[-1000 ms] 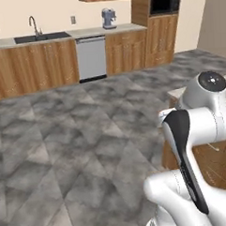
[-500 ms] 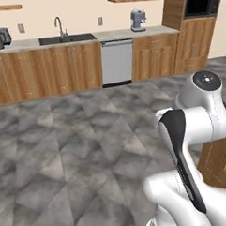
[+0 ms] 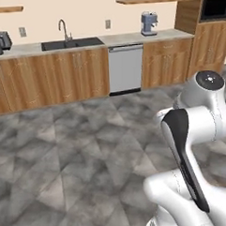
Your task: Navigate to the dishwasher.
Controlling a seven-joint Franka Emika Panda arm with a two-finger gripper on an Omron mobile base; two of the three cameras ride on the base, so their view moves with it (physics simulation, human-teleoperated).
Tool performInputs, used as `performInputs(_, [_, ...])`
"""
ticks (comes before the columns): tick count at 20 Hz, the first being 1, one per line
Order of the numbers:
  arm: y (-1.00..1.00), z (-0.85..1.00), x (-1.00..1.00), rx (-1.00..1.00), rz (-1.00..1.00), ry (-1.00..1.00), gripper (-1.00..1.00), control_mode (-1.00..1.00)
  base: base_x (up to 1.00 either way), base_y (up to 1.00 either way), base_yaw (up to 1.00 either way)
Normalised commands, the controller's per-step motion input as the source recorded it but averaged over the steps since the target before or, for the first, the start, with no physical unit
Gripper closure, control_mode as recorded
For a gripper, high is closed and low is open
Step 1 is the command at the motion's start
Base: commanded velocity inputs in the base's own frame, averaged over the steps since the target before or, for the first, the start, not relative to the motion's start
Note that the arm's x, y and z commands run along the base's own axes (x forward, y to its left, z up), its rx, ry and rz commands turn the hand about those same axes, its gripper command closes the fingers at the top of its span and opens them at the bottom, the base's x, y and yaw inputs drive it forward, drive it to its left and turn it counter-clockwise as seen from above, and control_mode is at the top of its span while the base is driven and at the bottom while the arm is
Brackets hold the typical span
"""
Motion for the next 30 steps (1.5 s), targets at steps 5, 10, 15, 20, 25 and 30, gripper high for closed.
performInputs(5, [0.0, 0.0, 0.0, 0.0, 0.0, 0.0, -1.0, 1.0, 1.0, 0.74, 0.01])
performInputs(10, [0.0, 0.0, 0.0, 0.0, 0.0, 0.0, -1.0, 1.0, 1.0, 0.31, 0.04])
performInputs(15, [0.0, 0.0, 0.0, 0.0, 0.0, 0.0, -1.0, 1.0, 1.0, -0.14, 0.05])
performInputs(20, [0.0, 0.0, 0.0, 0.0, 0.0, 0.0, -1.0, 1.0, 1.0, -0.59, 0.0])
performInputs(25, [0.0, 0.0, 0.0, 0.0, 0.0, 0.0, -1.0, 1.0, 1.0, -0.98, 0.01])
performInputs(30, [0.0, 0.0, 0.0, 0.0, 0.0, 0.0, -1.0, 1.0, 1.0, -1.0, 0.08])
